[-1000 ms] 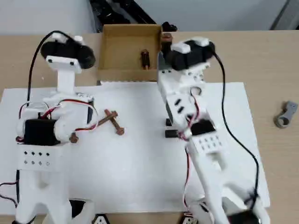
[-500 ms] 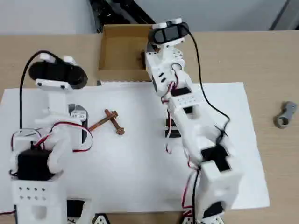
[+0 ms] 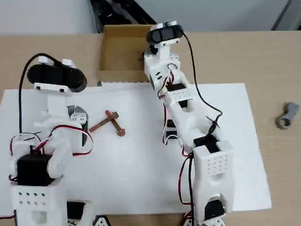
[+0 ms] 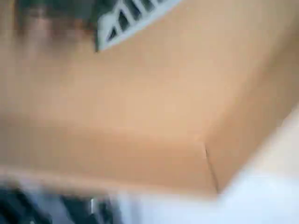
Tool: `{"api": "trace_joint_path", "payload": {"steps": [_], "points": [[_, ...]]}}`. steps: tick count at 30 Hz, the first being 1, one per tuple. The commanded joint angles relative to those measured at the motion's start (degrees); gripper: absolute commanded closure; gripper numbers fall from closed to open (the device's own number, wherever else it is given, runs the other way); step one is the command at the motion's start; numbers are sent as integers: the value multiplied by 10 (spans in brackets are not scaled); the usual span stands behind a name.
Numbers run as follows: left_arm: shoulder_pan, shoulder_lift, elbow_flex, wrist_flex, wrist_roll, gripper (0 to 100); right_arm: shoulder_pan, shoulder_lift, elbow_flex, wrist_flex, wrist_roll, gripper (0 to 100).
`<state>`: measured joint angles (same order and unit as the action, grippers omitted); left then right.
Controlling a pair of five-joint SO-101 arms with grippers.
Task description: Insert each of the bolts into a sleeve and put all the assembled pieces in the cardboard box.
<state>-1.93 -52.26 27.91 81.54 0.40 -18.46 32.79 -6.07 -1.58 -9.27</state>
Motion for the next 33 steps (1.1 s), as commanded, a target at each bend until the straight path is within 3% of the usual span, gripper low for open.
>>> {"api": "trace_joint_path", "payload": {"steps": [1, 6, 11, 15, 25, 33], "points": [[-11, 38, -5, 0, 28, 994, 7, -13, -37, 6, -14, 845], [-55, 135, -27, 4, 64, 994, 8, -14, -37, 7, -14, 846], [-84, 221, -88, 36, 86, 992, 8, -45, -39, 80, -17, 846], [-84, 278, -126, 69, 98, 936, 17, -91, -39, 133, -17, 846], [-85, 438, -137, 93, 138, 914, 27, -225, -36, 399, -17, 846], [-170, 507, -162, 59, 135, 913, 38, -301, -36, 550, -18, 847]]}}
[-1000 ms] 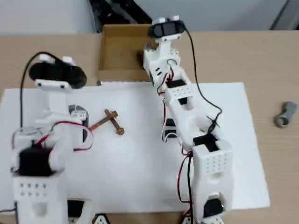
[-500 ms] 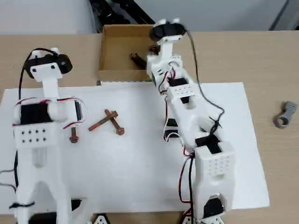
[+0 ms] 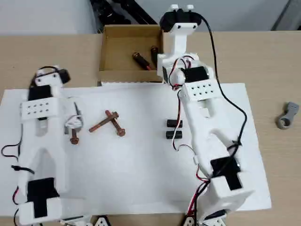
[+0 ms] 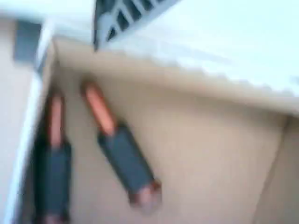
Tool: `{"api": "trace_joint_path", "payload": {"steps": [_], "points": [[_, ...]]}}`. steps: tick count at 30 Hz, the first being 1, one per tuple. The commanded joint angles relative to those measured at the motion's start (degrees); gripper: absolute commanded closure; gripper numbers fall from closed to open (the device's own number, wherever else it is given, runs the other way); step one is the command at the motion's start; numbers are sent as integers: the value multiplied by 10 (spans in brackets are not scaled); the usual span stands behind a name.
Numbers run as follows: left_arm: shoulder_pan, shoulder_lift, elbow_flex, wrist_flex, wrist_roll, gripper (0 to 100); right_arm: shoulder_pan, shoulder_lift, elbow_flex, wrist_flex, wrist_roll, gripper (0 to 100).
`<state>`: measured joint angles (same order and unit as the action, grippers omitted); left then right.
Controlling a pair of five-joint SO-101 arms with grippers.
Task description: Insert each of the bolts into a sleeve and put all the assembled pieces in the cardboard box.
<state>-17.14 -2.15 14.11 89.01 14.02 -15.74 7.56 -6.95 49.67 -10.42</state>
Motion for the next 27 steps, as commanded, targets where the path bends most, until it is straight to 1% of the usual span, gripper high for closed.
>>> {"api": "trace_joint_path", "payload": {"steps": [1, 4, 8, 12, 17, 27], "points": [[-18, 12, -24, -17, -6, 913, 18, -54, -26, 51, -6, 847], [-4, 34, -24, -17, -25, 913, 34, -61, -26, 79, -7, 847], [19, 56, -29, -20, -25, 913, 54, -62, -25, 90, -7, 847], [29, 62, -33, -25, -24, 913, 58, -66, 8, 89, -7, 847], [17, 62, -32, -57, -27, 913, 58, -66, 41, 87, -7, 847], [12, 63, -29, -90, -27, 913, 58, -66, 41, 87, -7, 847]]}}
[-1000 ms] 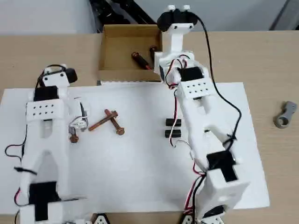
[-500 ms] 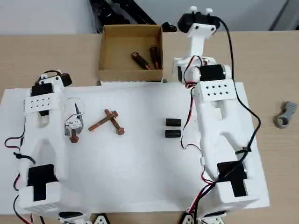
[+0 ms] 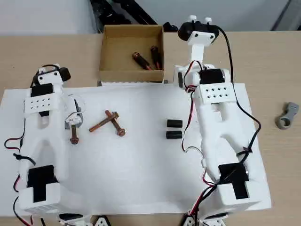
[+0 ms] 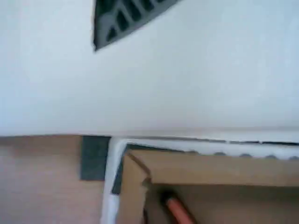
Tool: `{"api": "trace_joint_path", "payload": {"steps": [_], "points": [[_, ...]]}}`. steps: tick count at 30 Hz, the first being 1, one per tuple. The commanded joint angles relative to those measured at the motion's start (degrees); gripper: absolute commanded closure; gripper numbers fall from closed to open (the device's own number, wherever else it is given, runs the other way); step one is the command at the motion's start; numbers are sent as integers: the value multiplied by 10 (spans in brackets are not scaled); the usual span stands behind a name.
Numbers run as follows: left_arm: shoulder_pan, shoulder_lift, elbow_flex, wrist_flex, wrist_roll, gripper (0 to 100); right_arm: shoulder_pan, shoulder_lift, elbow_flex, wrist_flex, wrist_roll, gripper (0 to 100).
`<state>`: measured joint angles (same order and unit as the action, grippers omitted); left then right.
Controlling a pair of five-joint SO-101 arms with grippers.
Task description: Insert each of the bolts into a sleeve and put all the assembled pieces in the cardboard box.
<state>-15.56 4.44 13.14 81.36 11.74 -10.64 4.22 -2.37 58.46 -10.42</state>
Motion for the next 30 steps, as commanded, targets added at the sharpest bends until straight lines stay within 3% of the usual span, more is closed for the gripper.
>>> {"api": "trace_joint_path", "payload": {"steps": [1, 18, 21, 27, 30], "points": [[-4, -3, -20, -14, -4, 913, 7, -33, -4, 0, -7, 847], [-11, 151, -23, -34, -6, 919, 7, -33, -4, 2, -4, 847], [-11, 154, -23, -34, -8, 987, 6, -33, -4, 2, -4, 847], [-11, 149, -24, -30, -32, 995, 7, -33, -4, 0, -4, 847], [-7, 149, -35, -17, -93, 995, 8, -33, -4, 0, -4, 847]]}}
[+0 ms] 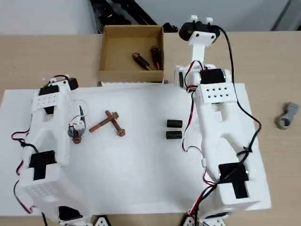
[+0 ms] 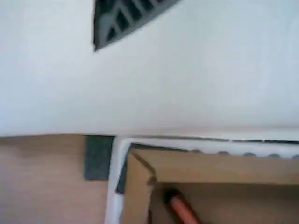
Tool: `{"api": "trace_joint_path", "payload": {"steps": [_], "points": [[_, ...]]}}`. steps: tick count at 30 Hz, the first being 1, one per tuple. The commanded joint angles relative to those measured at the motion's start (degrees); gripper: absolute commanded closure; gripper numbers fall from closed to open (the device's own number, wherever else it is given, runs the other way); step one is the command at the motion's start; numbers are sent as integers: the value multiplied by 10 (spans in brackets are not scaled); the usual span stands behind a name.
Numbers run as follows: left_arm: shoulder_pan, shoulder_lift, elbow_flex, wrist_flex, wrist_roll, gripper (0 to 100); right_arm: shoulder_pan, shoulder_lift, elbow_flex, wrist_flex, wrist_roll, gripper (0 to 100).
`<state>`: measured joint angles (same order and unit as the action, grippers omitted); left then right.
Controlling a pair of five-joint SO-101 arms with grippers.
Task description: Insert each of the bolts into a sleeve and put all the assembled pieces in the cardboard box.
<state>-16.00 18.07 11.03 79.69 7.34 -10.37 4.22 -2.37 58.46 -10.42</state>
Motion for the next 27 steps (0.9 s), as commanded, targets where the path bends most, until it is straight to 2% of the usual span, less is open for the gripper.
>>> {"api": "trace_joint_path", "payload": {"steps": [1, 8, 15, 22, 24, 27], "points": [[-3, 11, -23, 9, -71, 995, 6, -33, -4, 0, -4, 847], [-13, -126, -65, 49, -253, 995, 6, -33, -5, -2, -4, 847], [-11, -250, -65, 105, -487, 995, 6, -33, -6, -2, -4, 847], [-16, -214, -58, 160, -756, 995, 4, -34, -4, -2, -7, 848], [-16, -185, -58, 157, -804, 995, 5, -34, -4, -2, -7, 848], [-13, -140, -61, 132, -825, 995, 5, -34, -4, 2, -6, 848]]}}
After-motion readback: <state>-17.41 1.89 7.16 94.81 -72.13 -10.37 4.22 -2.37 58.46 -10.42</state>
